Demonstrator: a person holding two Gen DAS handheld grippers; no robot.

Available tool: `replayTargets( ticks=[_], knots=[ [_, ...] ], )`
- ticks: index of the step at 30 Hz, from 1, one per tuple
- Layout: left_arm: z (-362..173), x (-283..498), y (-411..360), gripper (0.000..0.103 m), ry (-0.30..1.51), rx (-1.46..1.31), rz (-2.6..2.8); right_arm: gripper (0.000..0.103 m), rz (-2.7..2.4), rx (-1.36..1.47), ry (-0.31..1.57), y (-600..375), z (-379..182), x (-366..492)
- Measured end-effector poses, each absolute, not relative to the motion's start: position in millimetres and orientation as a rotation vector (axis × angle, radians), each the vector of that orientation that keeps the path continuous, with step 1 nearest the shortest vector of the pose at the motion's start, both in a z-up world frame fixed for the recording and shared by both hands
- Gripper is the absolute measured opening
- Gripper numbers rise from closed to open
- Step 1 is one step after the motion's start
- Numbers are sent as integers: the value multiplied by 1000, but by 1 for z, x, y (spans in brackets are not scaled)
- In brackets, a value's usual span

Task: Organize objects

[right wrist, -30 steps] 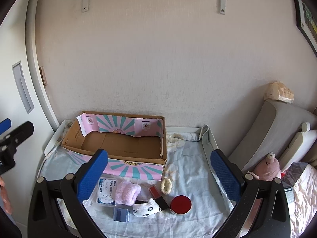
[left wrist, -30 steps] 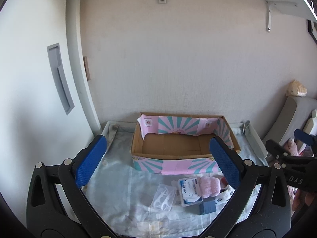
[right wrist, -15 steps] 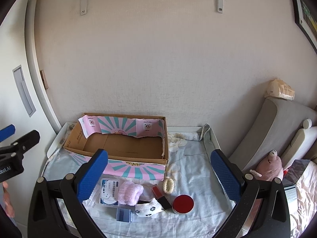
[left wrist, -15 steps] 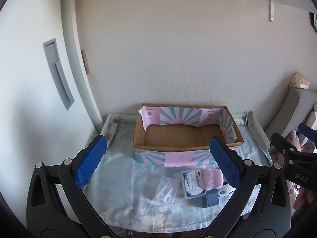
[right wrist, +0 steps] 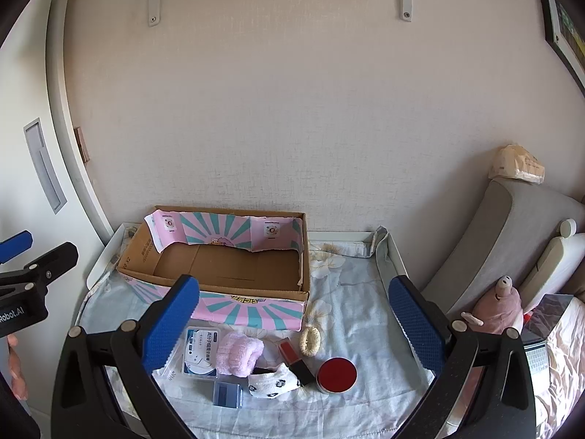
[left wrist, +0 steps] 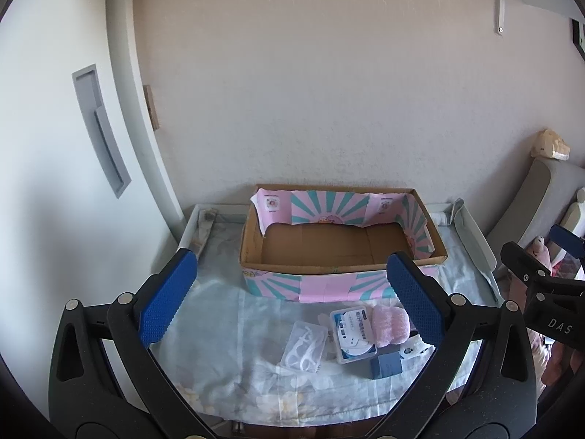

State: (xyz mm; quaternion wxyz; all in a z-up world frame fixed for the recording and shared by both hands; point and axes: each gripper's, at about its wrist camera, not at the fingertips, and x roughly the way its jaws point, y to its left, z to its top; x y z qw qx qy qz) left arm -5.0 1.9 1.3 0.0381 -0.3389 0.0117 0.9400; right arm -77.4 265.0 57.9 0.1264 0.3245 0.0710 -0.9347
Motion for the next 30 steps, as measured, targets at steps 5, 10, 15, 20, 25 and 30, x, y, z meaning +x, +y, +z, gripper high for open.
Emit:
replayTargets(
  ticks=[5,10,15,20,25,30],
  knots=[
    [0,-5,2,103,30,-1044,2875,103,-2713,945,201,265,58,-78],
    [-1,-5,2,103,17,-1051,2871,103,-2705,939,203,266,58,-79],
    [-2,-4,1,103,-8,-1059,2857,103,-2701,934,202,267,59,-79],
    [-4,-6,1,103,-19,-1072,2850,103,-2700,931,202,267,59,-79],
    [-7,-6,0,103,-39,-1085,2838,103,-2682,919,195,267,61,-78],
    [-12,-8,-1,103,-60,-1113,2825,103,-2667,918,200,268,60,-78]
  ],
)
